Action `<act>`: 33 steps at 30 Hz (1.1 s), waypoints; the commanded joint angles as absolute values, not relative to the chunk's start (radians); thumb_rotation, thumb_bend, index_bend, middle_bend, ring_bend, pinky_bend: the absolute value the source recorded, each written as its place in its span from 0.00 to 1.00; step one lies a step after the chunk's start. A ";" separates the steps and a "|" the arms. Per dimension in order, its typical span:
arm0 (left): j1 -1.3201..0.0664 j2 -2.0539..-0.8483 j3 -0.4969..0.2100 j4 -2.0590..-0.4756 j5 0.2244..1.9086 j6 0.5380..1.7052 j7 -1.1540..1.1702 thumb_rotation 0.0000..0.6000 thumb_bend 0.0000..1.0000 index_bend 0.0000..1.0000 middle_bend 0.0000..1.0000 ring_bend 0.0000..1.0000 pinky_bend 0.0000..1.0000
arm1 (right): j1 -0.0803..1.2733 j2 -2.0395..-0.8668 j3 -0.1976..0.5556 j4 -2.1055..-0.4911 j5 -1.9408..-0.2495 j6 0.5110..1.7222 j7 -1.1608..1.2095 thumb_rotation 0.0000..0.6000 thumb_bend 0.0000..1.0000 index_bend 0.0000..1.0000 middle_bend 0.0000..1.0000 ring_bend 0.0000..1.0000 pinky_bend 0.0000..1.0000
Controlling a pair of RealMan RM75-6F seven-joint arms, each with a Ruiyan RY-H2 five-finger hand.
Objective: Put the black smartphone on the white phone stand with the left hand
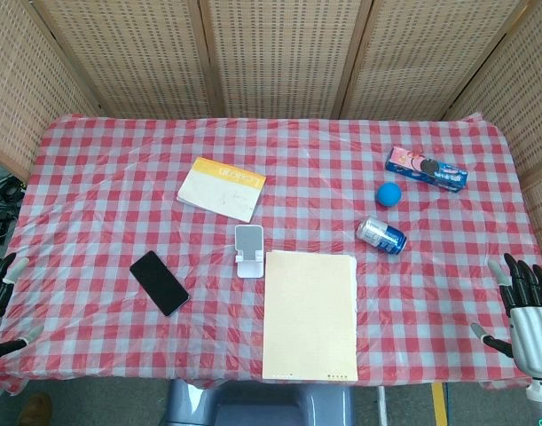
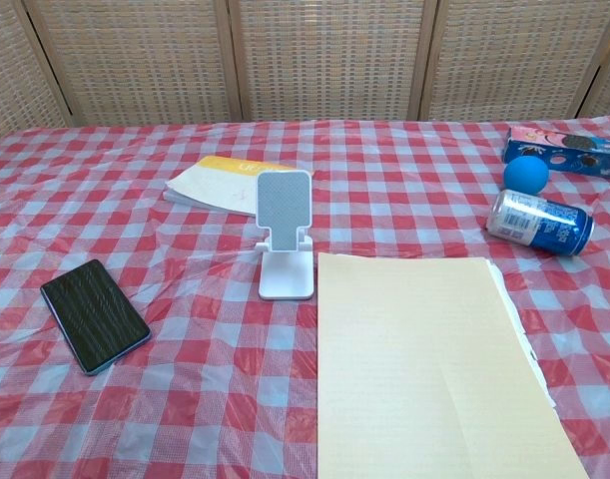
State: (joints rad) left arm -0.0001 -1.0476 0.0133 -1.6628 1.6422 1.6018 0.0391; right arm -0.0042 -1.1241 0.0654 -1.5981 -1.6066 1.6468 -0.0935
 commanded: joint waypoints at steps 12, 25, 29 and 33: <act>-0.084 -1.079 -0.018 -1.675 1.638 1.497 0.100 1.00 0.00 0.00 0.00 0.00 0.00 | 0.004 -1.129 0.077 -1.602 -1.575 1.622 -0.108 1.00 0.00 0.00 0.00 0.00 0.00; -0.458 -1.268 -0.013 -1.347 1.823 1.061 0.133 1.00 0.00 0.02 0.00 0.05 0.00 | 0.021 -1.137 0.112 -1.574 -1.476 1.568 -0.108 1.00 0.00 0.00 0.00 0.00 0.00; -0.507 -1.331 0.013 -1.228 1.849 1.044 0.065 1.00 0.00 0.06 0.00 0.09 0.02 | 0.025 -1.143 0.117 -1.564 -1.450 1.550 -0.114 1.00 0.00 0.00 0.00 0.00 0.00; -0.537 -1.358 0.037 -1.175 1.862 1.041 0.018 1.00 0.02 0.08 0.00 0.10 0.05 | 0.029 -1.146 0.121 -1.555 -1.433 1.537 -0.115 1.00 0.00 0.00 0.00 0.00 0.00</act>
